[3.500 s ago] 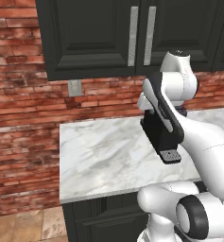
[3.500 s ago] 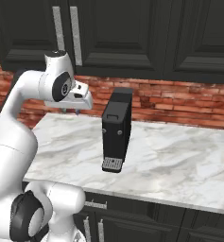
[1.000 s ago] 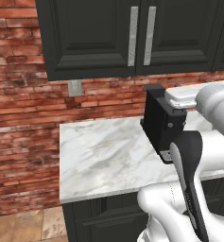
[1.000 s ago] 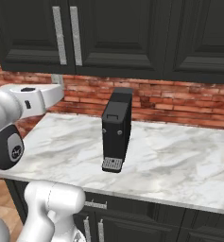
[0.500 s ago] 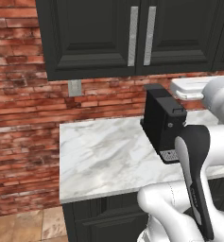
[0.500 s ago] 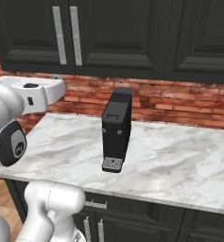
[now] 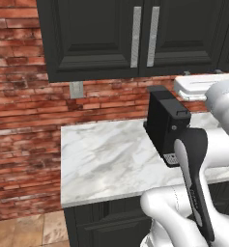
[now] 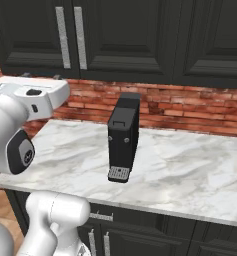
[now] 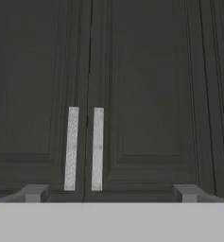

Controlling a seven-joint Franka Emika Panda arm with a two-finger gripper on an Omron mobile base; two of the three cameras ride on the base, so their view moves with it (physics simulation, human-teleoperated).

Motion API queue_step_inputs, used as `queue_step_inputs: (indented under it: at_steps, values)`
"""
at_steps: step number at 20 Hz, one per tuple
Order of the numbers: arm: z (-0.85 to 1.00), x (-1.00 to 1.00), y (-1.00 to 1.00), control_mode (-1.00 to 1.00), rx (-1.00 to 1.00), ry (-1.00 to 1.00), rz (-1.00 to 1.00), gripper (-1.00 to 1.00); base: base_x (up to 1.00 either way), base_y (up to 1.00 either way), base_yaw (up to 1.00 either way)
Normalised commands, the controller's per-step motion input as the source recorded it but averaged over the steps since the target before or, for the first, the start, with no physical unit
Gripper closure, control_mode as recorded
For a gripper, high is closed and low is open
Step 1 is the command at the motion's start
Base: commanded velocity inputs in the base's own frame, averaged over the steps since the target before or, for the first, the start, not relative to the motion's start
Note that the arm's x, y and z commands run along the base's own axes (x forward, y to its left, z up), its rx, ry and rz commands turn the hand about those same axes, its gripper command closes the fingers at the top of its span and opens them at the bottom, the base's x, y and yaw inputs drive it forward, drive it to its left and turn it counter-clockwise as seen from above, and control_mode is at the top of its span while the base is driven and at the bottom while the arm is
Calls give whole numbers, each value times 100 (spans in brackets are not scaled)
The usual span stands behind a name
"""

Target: Open the cabinet directly in front. Then move the beer and the mug to the dining counter with the jar on it.

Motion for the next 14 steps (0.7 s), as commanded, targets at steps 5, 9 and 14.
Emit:
queue_step_inputs:
  at_steps: [5, 9, 14]
  values:
    - [11, 16, 3, -100, 0, -3, 0, -100, 0, 0, 0]
    - [25, 39, 21, -100, 0, 0, 0, -100, 0, 0, 0]
    - [18, 41, 13, -100, 0, 0, 0, -100, 0, 0, 0]
